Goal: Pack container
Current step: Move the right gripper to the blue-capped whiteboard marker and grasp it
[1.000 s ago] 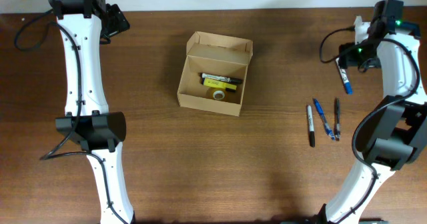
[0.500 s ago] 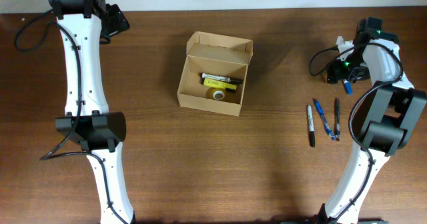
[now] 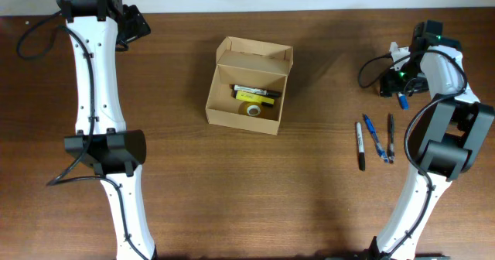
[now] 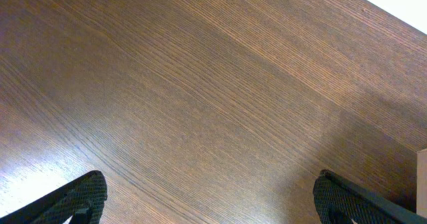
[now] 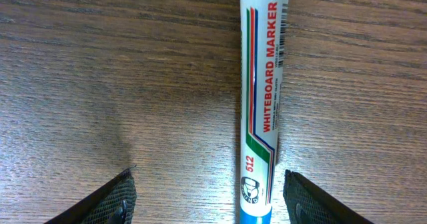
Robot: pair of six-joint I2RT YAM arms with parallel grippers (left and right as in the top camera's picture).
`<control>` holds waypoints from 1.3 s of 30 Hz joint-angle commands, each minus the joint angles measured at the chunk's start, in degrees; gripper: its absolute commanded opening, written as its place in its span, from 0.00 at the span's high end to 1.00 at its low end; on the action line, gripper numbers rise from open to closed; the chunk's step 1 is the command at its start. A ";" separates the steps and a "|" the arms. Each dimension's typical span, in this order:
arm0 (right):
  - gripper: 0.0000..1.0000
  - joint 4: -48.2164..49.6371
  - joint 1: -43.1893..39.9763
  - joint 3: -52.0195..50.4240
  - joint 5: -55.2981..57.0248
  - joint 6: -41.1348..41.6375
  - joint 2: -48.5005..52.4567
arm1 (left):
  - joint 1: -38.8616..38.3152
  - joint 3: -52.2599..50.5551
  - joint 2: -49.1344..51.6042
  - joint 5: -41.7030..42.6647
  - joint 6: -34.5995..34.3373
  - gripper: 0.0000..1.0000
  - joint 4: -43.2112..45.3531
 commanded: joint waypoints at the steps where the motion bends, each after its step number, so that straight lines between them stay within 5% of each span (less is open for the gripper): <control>1: 0.29 0.02 -0.31 -0.11 -0.39 -0.39 0.42 | 0.33 0.35 0.50 -0.61 0.52 0.00 -0.07; 39: 0.33 -0.57 -2.05 -0.11 -2.97 -1.05 3.96 | 0.33 0.35 0.50 -0.61 0.52 0.00 -0.07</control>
